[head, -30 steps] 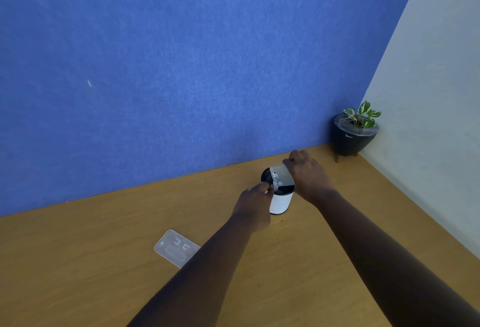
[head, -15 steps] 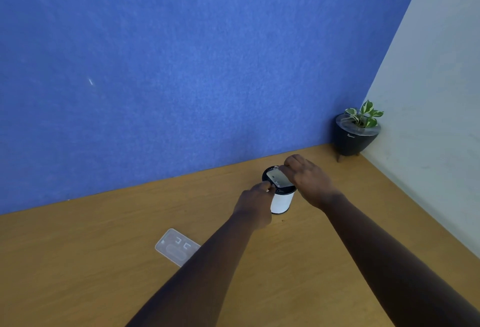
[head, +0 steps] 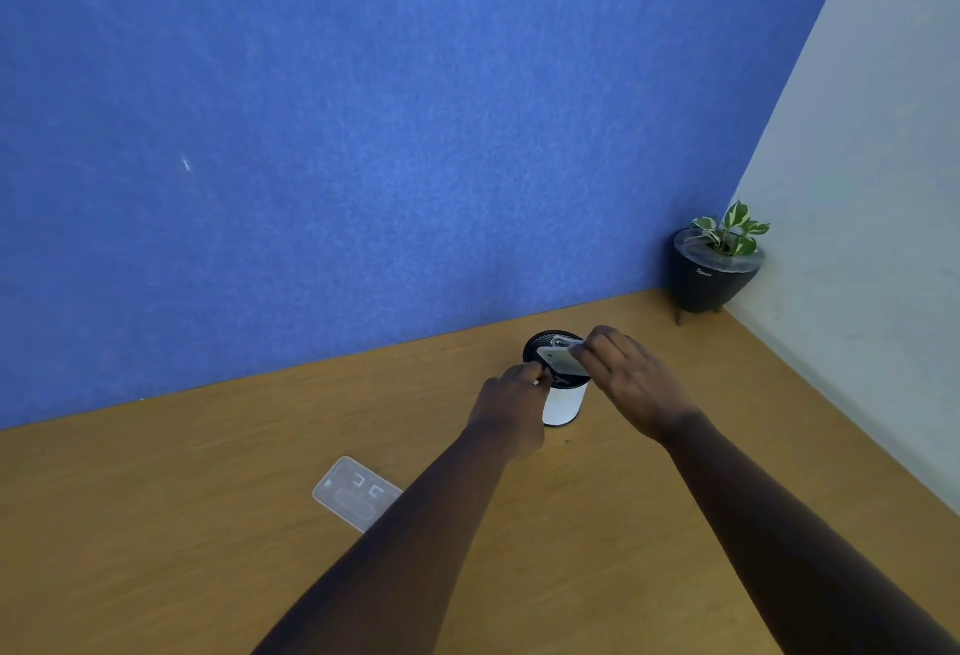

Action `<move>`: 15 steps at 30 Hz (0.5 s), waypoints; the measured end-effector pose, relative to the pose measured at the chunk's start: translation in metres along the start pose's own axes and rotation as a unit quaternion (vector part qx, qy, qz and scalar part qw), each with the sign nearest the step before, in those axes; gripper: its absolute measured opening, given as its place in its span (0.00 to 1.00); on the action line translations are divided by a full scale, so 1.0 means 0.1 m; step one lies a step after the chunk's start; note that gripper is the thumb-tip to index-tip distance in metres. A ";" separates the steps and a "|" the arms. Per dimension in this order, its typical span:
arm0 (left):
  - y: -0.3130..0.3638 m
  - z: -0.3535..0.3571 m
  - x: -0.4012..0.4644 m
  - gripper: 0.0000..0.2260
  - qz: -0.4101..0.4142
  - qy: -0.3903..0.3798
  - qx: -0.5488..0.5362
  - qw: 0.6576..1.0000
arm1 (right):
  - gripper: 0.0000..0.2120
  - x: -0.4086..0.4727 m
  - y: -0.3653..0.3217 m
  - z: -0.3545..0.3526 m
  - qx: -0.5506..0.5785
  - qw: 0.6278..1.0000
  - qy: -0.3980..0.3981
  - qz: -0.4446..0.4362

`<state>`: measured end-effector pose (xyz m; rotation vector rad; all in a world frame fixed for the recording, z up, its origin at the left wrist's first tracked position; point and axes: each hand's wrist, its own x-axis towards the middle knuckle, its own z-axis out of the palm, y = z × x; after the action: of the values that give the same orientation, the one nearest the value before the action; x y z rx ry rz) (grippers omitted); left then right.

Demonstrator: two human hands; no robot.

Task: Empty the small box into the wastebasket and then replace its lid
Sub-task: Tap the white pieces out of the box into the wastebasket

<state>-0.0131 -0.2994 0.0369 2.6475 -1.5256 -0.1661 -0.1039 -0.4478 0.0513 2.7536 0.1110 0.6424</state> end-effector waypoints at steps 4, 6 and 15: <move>0.01 0.00 -0.01 0.28 -0.001 -0.002 0.000 1.000 | 0.25 -0.01 -0.02 0.00 0.006 1.000 0.015 0.014; 0.01 0.00 0.00 0.28 -0.001 -0.005 -0.004 1.000 | 0.26 0.00 -0.04 0.00 0.043 0.996 0.025 0.069; 0.02 -0.02 -0.01 0.30 -0.001 -0.018 -0.015 1.000 | 0.31 -0.04 0.02 0.07 0.322 0.873 0.085 0.356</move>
<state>-0.0151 -0.2991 0.0388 2.6373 -1.5194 -0.2345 -0.1048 -0.4526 0.0446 3.3504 -0.8437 1.2118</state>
